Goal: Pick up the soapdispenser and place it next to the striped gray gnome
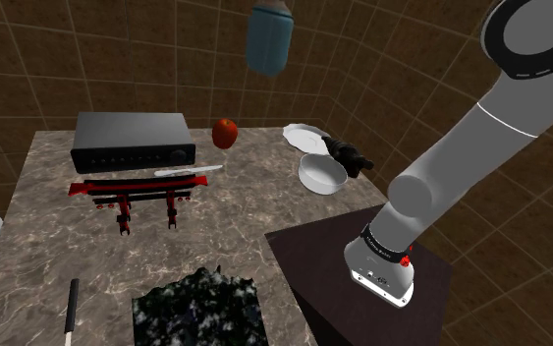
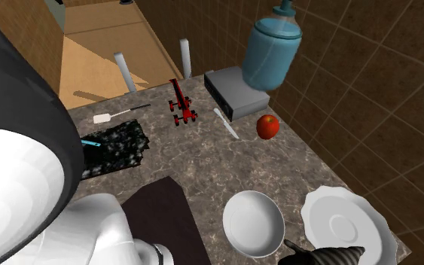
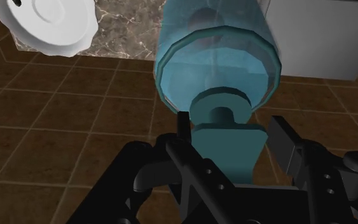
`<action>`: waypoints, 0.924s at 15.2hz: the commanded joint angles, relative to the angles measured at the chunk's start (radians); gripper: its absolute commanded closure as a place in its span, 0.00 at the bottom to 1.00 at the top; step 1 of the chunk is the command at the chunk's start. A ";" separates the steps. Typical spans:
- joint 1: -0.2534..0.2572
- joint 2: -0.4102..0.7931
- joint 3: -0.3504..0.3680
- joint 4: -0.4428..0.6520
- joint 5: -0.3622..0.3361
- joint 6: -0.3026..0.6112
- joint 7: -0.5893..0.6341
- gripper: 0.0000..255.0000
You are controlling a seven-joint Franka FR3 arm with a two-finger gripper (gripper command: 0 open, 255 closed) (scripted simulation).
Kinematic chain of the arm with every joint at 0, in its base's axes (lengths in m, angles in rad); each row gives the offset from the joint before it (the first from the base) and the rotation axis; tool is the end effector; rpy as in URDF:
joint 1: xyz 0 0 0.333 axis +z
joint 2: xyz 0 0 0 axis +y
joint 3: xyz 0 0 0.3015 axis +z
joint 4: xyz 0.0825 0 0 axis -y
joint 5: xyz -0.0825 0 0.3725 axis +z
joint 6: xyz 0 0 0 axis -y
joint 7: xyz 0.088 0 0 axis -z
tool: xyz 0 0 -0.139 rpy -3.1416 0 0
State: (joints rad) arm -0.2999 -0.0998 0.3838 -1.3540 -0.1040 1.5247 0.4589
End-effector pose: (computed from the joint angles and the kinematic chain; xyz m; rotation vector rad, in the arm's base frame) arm 0.5032 0.0411 0.7225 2.9871 -0.5906 0.4467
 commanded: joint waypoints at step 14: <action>-0.157 0.113 -0.187 0.111 0.057 0.027 -0.338 1.00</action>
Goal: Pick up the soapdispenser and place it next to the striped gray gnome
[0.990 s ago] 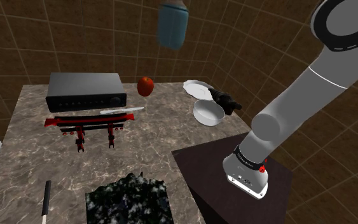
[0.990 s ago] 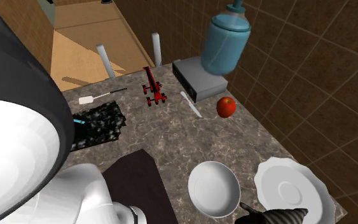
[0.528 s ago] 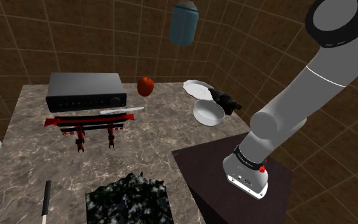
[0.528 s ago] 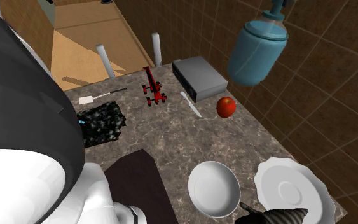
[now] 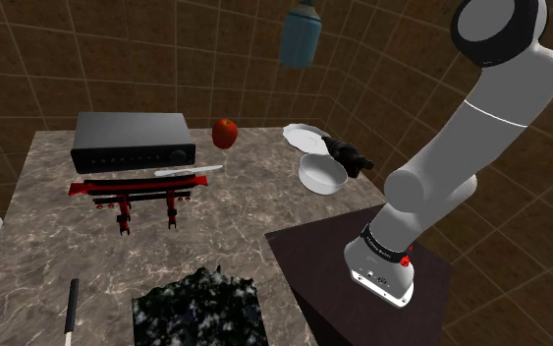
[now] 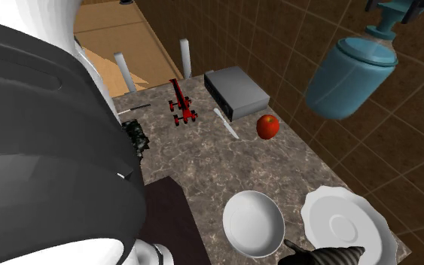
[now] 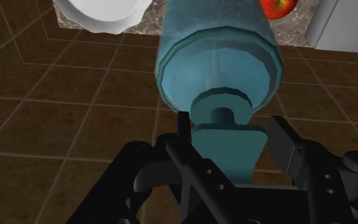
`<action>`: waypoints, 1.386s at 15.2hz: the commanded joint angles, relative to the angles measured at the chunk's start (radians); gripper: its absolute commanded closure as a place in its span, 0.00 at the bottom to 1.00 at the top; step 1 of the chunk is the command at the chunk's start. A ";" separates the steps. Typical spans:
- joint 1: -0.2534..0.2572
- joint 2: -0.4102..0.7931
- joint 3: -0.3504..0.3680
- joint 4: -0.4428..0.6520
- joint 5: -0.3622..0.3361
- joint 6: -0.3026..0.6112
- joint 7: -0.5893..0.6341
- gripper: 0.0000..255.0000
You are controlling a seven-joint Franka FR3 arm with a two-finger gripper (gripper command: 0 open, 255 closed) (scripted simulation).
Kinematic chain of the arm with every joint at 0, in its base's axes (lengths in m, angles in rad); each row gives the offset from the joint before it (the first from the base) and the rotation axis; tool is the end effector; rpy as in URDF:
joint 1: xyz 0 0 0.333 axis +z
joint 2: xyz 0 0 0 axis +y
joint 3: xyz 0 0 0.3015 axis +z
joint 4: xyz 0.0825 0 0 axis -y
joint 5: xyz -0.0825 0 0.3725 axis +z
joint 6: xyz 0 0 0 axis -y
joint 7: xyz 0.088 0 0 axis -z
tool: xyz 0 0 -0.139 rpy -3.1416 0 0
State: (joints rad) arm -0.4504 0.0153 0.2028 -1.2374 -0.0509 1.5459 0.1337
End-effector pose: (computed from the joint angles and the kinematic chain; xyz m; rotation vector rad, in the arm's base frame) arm 0.5208 -0.1403 0.7208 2.9876 -0.5910 0.4453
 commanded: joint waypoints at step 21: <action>-0.015 -0.148 -0.020 -0.476 0.036 0.335 -0.022 1.00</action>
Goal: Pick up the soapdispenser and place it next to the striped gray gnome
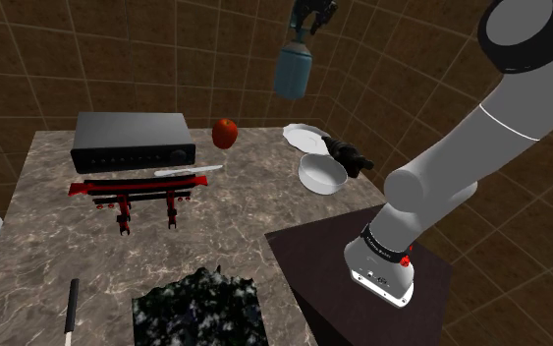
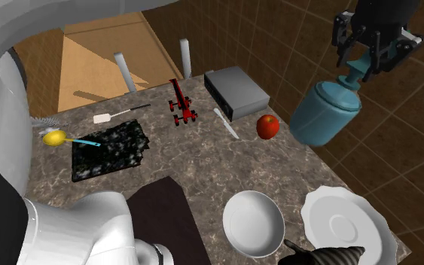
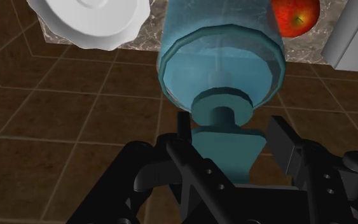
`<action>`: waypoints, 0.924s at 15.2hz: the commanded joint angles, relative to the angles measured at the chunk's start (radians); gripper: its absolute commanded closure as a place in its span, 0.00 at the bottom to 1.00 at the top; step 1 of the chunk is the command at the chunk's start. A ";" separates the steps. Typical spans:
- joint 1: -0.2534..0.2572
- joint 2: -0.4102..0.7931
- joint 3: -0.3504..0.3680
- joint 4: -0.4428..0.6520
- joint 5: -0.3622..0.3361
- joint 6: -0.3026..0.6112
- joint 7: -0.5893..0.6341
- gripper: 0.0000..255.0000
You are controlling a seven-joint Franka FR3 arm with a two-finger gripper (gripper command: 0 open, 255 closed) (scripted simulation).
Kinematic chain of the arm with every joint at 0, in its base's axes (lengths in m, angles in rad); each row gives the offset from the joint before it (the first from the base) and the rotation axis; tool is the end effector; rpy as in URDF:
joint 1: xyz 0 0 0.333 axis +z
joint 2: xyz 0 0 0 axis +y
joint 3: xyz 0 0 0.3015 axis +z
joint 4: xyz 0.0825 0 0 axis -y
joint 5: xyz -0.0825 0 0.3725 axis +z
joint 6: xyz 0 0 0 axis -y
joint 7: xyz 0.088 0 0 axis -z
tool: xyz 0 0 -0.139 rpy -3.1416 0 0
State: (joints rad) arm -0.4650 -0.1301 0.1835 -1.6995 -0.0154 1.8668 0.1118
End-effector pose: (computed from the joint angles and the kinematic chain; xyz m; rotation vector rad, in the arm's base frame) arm 0.5205 -0.1461 0.6174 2.9880 -0.5886 0.4461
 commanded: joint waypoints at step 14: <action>0.001 -0.026 0.000 -0.230 0.004 0.205 0.002 1.00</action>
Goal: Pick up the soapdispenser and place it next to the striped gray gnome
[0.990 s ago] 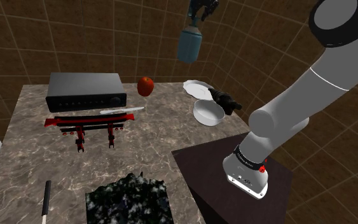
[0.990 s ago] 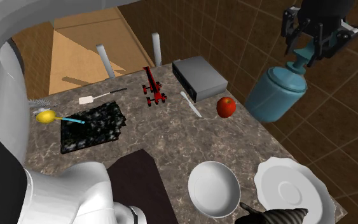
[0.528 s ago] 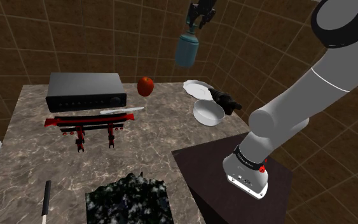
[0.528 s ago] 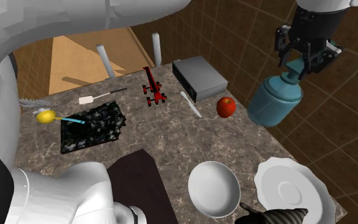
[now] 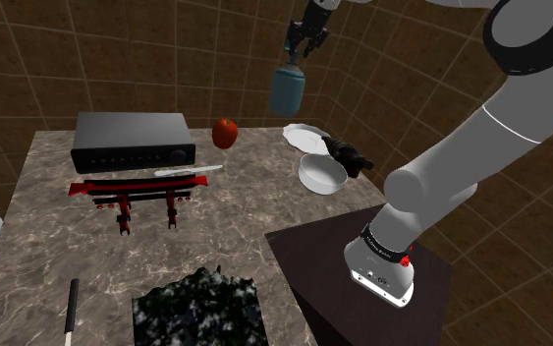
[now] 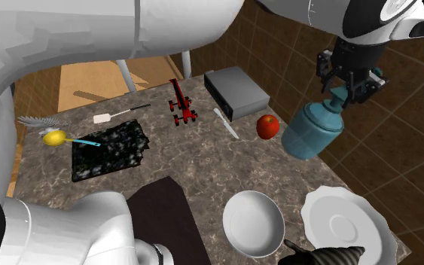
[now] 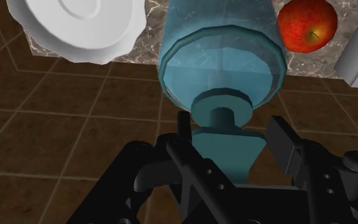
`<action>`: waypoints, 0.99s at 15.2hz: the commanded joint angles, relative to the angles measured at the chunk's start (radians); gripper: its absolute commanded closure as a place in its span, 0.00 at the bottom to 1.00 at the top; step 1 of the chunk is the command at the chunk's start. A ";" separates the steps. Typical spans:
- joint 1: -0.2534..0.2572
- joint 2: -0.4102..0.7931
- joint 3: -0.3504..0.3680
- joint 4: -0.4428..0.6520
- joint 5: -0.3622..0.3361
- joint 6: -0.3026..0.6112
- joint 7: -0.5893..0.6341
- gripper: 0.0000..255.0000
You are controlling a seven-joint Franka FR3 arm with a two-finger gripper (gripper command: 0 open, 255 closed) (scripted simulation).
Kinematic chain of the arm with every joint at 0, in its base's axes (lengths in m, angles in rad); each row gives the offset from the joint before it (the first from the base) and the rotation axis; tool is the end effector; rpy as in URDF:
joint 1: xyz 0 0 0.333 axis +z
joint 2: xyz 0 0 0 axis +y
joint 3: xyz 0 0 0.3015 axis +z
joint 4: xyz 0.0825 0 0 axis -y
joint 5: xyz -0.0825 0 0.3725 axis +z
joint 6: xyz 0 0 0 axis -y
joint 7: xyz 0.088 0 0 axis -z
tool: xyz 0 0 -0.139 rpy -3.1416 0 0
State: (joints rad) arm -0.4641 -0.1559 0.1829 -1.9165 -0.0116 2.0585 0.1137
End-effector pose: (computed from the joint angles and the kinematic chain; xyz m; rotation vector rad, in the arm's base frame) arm 0.5214 -0.1465 0.5459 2.9880 -0.5885 0.4463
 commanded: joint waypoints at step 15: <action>0.001 0.022 0.004 -0.191 -0.008 0.214 0.012 1.00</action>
State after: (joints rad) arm -0.4628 -0.1372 0.1875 -2.0967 -0.0190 2.2569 0.1256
